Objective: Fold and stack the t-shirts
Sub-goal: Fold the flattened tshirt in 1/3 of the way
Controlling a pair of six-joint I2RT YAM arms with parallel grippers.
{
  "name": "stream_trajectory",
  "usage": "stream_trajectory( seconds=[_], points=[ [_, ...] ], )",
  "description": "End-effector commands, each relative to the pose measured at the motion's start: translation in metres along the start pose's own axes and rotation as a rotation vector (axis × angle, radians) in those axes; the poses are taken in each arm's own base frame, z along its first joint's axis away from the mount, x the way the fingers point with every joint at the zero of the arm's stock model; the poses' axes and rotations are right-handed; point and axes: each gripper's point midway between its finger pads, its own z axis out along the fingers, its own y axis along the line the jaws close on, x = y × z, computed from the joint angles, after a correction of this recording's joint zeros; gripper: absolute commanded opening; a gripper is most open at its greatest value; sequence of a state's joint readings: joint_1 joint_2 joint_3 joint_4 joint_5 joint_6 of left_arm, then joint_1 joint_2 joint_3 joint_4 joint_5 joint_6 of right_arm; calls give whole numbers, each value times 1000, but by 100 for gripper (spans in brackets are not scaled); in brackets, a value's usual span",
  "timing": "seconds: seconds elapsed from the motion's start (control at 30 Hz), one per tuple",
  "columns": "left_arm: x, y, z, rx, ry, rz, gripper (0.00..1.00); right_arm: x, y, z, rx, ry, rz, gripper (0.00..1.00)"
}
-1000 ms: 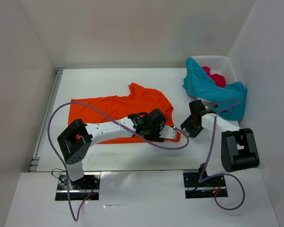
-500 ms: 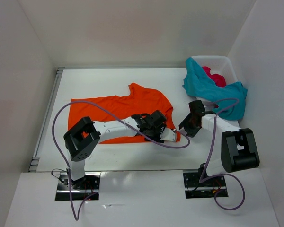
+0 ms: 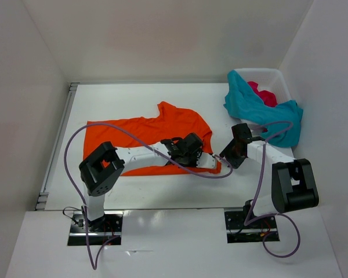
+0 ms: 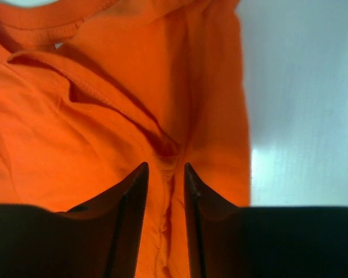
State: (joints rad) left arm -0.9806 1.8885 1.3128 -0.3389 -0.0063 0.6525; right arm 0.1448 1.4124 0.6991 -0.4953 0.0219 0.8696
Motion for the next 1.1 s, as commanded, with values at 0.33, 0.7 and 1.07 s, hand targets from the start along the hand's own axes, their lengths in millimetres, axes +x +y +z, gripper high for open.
stream_trajectory(
  seconds=[0.33,0.7,1.07],
  points=[
    [19,-4,17,14,45,8,38,-5,3,-6,-25,-30,1,55],
    [13,3,15,9,32,-30,21,-5,3,-6,-25,-30,1,55],
    [17,21,14,-25,31,-107,0,-2,1,-5,-23,-17,1,54]
  ],
)
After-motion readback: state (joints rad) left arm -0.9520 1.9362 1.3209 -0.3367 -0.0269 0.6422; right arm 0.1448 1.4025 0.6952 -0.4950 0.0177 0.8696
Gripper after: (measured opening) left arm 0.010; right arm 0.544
